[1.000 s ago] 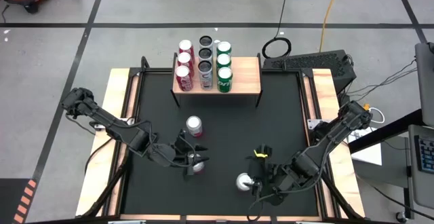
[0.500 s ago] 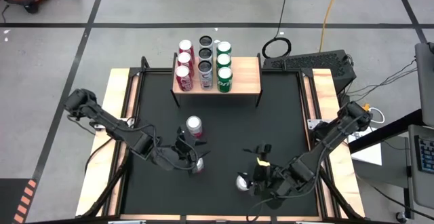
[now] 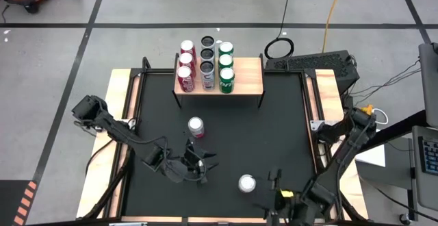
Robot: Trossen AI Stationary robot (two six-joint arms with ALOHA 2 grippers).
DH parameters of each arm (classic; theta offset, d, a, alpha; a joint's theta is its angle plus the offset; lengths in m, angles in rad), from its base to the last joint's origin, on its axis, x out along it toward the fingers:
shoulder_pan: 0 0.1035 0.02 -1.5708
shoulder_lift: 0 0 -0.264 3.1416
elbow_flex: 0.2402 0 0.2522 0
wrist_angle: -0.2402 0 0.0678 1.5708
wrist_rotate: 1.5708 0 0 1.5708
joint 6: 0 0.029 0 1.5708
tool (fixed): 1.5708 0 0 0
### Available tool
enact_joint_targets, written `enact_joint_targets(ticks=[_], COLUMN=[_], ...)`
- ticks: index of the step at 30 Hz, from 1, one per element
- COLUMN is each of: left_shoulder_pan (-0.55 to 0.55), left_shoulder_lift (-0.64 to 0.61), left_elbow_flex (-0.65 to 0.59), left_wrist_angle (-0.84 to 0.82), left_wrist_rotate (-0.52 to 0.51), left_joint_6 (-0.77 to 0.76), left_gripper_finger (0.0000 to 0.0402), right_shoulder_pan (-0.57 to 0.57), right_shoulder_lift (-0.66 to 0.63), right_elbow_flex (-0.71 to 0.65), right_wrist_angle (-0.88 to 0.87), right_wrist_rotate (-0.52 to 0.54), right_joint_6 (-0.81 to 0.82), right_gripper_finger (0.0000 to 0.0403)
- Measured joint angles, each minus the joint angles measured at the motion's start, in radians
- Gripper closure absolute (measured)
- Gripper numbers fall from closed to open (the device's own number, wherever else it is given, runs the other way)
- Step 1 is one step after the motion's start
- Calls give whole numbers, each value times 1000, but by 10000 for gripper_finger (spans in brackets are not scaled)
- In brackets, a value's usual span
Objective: Place canned beverage on shelf
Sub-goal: Put the bottom right pink soda can on the shelf
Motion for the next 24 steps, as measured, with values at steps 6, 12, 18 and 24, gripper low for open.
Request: enact_joint_targets(ticks=[6,12,18,24], left_shoulder_pan=[-20,-34,-33,-32], left_shoulder_lift=[35,43,43,43], left_elbow_flex=[0,0,0,0], left_wrist_angle=[29,32,63,91], left_wrist_rotate=[-1,-12,-66,-143], left_joint_6=[1,1,69,128], left_gripper_finger=[234,234,234,234], right_shoulder_pan=[67,103,108,102], right_shoulder_lift=[43,121,189,194], right_elbow_flex=[0,0,0,0], right_wrist_angle=[61,37,-98,-186], right_wrist_rotate=[62,152,172,180], right_joint_6=[72,185,406,552], right_gripper_finger=[23,21,18,5])
